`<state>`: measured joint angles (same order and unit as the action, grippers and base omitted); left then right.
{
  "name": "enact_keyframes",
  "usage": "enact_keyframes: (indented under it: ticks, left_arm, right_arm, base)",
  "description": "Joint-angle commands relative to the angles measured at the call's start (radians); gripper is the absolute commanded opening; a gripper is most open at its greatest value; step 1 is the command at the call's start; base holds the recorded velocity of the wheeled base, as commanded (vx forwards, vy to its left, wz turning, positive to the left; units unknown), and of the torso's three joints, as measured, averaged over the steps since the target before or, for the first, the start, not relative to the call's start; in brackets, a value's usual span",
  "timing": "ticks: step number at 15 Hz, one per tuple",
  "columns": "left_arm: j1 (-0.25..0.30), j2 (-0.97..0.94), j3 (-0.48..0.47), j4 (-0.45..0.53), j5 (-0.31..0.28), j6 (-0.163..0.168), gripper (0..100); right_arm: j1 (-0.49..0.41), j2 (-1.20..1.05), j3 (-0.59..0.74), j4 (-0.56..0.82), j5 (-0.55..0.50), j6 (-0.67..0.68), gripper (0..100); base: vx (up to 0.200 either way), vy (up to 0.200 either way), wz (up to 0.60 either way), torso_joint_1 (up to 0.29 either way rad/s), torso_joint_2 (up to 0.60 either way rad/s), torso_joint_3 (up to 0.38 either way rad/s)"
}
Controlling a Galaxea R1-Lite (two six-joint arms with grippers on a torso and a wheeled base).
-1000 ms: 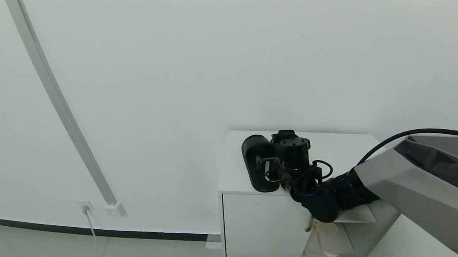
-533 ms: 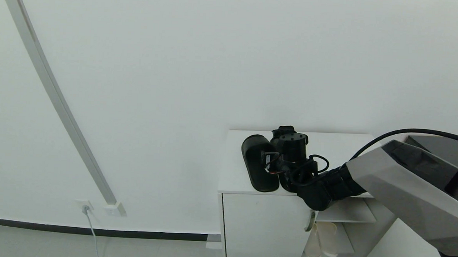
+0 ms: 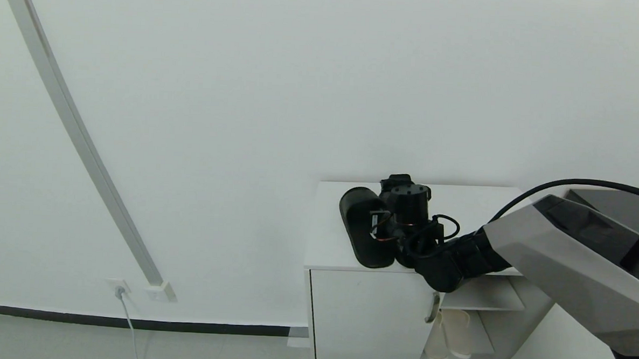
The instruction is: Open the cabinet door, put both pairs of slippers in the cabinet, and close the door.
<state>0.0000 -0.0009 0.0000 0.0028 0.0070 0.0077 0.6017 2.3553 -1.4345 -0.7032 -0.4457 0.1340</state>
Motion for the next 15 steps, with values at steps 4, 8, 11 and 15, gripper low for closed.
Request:
enact_keyframes:
  ticks: [4, 8, 11, 15]
  left_arm:
    - [0.000, 0.001, 0.000, 0.000, 0.001, 0.000, 0]
    - [0.000, 0.001, 0.000, 0.000, -0.001, 0.002, 0]
    - [0.000, 0.001, 0.000, 0.000, -0.002, 0.005, 0]
    - [0.000, 0.001, 0.000, 0.000, 0.001, 0.002, 0]
  right_arm:
    - [0.018, -0.357, 0.397, -0.085, 0.199, -0.002, 0]
    - [0.016, -0.739, 0.769, -0.078, 0.403, -0.027, 0]
    - [0.018, -0.979, 0.873, 0.073, 0.549, -0.030, 0]
    - [0.021, -1.130, 0.853, 0.291, 0.567, -0.031, 0]
  base:
    - [0.000, 0.000, 0.00, 0.000, 0.00, 0.000]
    - [0.000, 0.000, 0.00, 0.000, 0.00, 0.000]
    - [0.000, 0.000, 0.00, 0.000, 0.00, 0.000]
    - [0.000, 0.000, 0.00, 0.000, 0.00, 0.000]
